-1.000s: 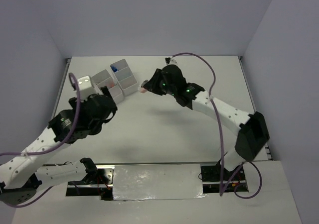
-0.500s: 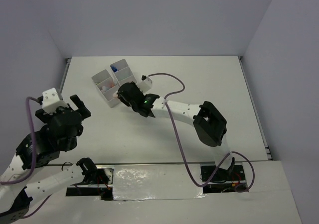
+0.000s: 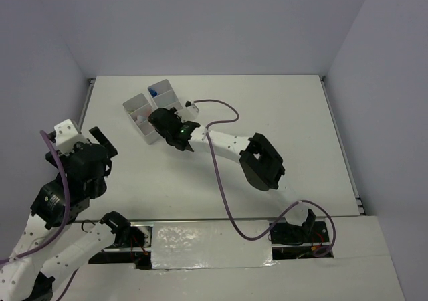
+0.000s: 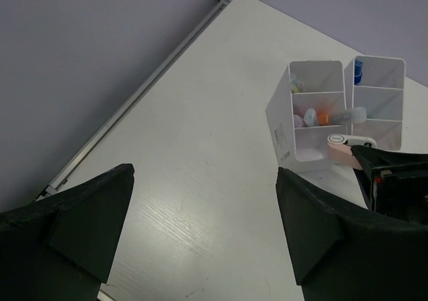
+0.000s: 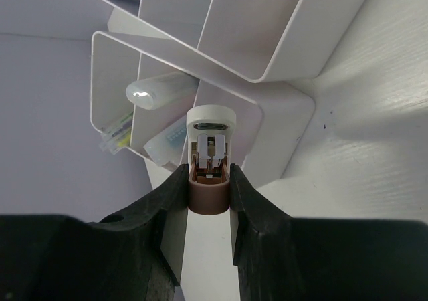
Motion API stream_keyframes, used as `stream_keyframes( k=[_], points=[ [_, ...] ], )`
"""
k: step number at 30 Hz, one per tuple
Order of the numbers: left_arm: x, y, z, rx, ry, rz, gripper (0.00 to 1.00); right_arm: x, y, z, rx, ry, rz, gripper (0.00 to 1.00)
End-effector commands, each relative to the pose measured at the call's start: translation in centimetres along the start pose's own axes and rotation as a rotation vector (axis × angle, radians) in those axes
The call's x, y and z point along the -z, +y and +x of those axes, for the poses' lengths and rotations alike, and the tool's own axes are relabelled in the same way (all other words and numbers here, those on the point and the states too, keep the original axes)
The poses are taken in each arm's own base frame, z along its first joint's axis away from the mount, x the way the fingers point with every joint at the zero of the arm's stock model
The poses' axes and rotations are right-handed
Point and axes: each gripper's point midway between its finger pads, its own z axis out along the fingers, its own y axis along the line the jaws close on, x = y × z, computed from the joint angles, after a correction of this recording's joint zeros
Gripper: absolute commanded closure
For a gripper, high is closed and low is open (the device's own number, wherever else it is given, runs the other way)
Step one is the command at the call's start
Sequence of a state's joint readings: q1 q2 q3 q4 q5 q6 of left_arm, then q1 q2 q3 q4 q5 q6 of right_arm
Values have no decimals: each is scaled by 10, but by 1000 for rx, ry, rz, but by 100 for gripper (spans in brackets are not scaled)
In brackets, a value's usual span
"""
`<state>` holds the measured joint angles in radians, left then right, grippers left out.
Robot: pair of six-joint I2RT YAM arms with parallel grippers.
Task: Sort the stationery into containers
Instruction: Place the stationery in the storage box.
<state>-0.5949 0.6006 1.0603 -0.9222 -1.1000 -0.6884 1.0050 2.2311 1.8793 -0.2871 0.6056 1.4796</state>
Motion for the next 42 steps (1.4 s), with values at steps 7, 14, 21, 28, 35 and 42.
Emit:
stream_keyframes(
  k=[7,14,21,28,35,42],
  points=[
    [-13,-12,-4,12,2,29,1,-9,20,1,1,-23,-13,100],
    [-14,-10,-4,22,-2,20,1,-12,17,7,26,-9,0,89],
    [-16,-10,-3,11,2,18,1,-10,10,11,24,10,10,81],
    [-17,-11,-2,6,4,19,1,-14,6,16,41,29,15,68],
    [-18,-8,-3,-2,2,0,1,-8,8,14,54,40,9,44],
    [-18,-7,-3,-1,3,-4,1,25,52,-11,90,18,-106,37]
  ],
)
